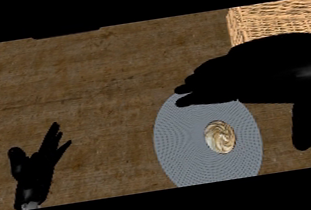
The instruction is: Pick the cupcake from the placemat and place it in the basket
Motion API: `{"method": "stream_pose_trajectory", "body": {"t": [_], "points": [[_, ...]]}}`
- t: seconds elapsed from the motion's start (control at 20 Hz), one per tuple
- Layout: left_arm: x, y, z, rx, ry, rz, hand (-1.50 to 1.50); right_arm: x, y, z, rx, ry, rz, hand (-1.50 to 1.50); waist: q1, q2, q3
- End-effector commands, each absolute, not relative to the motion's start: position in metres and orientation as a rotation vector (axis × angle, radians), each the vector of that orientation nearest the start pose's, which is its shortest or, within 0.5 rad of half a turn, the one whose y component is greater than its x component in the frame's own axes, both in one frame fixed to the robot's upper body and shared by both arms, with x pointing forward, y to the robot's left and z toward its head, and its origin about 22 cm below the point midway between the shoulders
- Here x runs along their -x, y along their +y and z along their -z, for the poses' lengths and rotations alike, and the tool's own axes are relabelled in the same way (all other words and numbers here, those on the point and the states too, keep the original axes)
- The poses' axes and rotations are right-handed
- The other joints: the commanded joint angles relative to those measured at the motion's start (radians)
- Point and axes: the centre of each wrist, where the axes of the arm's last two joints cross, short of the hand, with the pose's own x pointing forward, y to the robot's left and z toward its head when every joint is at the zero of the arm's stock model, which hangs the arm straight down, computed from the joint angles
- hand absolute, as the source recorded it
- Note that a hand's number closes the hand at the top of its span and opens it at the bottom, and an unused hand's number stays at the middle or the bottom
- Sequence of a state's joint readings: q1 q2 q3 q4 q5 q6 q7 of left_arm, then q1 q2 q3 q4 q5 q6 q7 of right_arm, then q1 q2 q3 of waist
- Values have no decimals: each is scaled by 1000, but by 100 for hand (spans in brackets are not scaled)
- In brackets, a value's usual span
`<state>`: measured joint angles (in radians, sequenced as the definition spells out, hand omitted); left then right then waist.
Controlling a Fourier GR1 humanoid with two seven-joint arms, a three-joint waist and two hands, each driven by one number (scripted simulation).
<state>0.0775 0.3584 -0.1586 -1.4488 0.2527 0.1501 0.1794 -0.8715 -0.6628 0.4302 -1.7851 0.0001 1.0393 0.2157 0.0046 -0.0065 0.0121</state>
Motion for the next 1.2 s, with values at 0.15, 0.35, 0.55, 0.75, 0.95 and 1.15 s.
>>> {"method": "stream_pose_trajectory", "body": {"t": [0.15,0.35,0.55,0.75,0.95,1.15], "points": [[-207,285,55,-147,-1012,41,0,-279,-148,-223,78,-1307,-2167,-150,1,13,-11],[-200,301,48,-163,-1025,45,0,-283,-158,-212,121,-1260,-2199,-150,7,11,-11],[-197,282,54,-129,-1024,41,0,-290,-160,-196,105,-1247,-2190,-150,7,11,-11],[-203,291,52,-160,-1027,51,0,-305,-153,-174,109,-1250,-2170,-150,14,14,-11],[-186,302,40,-144,-1005,58,0,-281,-152,-140,98,-1276,-2178,-150,10,8,-11],[-203,295,49,-153,-1026,29,0,-303,-160,-133,118,-1287,-2177,-150,9,12,-12]]}}
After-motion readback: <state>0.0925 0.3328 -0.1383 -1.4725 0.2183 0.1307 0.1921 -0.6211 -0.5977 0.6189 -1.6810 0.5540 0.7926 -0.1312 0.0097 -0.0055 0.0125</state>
